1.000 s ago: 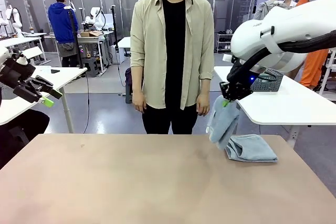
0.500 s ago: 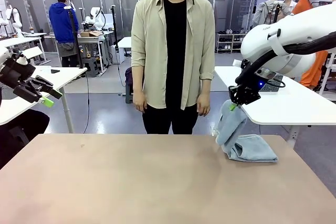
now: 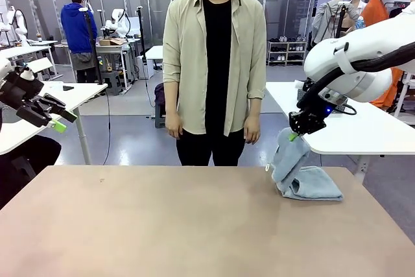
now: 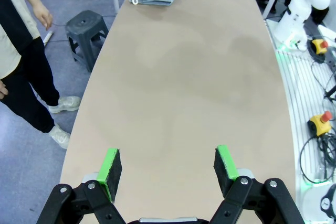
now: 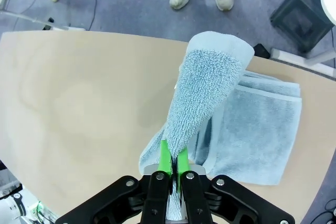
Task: Fold the towels and place them in the basket.
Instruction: Stack the folded Towel with hook on the right side of the table.
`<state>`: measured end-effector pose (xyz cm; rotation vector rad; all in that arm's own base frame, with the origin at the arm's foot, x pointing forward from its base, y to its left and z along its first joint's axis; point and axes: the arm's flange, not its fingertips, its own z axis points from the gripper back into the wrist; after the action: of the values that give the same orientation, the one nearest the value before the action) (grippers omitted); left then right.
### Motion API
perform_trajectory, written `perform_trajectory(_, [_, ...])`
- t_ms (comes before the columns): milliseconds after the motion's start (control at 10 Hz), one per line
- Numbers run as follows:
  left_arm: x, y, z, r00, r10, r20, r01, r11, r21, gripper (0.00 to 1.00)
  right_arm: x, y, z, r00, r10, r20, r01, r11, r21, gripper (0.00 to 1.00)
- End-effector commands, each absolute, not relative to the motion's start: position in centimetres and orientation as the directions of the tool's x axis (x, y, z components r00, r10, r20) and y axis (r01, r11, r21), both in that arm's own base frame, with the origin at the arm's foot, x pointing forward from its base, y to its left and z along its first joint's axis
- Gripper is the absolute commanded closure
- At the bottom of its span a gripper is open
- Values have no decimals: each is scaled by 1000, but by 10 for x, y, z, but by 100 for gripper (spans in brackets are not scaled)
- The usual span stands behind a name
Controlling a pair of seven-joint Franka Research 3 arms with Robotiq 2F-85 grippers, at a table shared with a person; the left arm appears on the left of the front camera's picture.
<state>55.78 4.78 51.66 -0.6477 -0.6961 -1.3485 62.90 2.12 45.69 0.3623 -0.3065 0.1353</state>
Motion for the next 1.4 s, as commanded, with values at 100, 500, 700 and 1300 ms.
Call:
perform_trajectory(100, [556, 48, 519, 89, -647, 757, 993, 116, -17, 10, 640, -4, 449, 952, 68, 300, -174, 923, 343, 95])
perform_trajectory(500, [556, 48, 519, 89, -647, 757, 993, 116, -17, 10, 645, -34, 438, 956, 58, 289, -132, 961, 244, 95])
perform_trajectory(700, [556, 48, 519, 89, -647, 757, 993, 116, -17, 10, 650, -44, 431, 962, 41, 269, -100, 972, 212, 88])
perform_trajectory(1300, [556, 48, 519, 89, -647, 757, 993, 116, -17, 10, 648, -53, 432, 967, 21, 254, -64, 985, 162, 28])
